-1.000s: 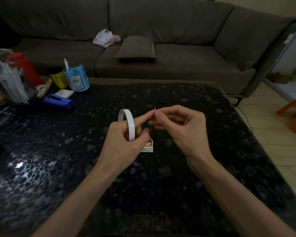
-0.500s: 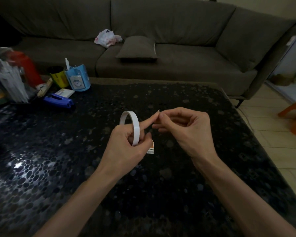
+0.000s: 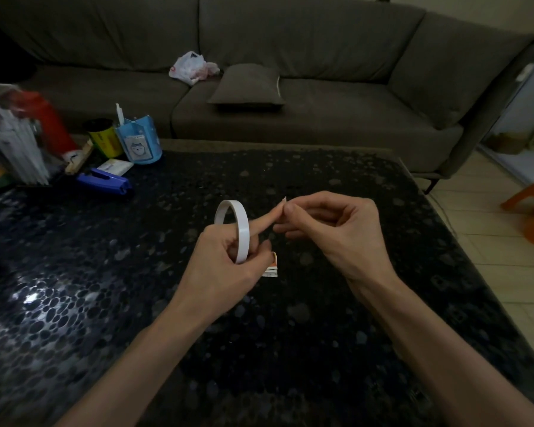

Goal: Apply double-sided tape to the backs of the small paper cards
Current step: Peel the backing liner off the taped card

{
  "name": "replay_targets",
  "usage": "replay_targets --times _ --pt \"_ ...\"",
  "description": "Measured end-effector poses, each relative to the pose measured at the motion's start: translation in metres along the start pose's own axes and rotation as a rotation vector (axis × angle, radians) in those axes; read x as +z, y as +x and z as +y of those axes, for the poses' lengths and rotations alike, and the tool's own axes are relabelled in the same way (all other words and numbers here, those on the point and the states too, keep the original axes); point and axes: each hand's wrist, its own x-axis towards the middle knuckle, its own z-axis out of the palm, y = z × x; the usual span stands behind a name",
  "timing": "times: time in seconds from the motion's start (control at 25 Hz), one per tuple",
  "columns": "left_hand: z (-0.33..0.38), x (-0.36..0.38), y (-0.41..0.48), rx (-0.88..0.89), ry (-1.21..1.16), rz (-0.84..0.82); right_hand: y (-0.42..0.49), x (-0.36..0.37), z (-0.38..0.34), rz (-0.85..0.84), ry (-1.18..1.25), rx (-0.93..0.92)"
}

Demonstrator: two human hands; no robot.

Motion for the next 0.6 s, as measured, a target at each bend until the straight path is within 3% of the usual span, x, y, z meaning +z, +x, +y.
replay_targets --times 0.6 --pt "-0.0017 -0.0018 -0.0015 0.000 0.030 -0.014 0.0022 -0.0030 0.0015 -0.047 0.050 0.007"
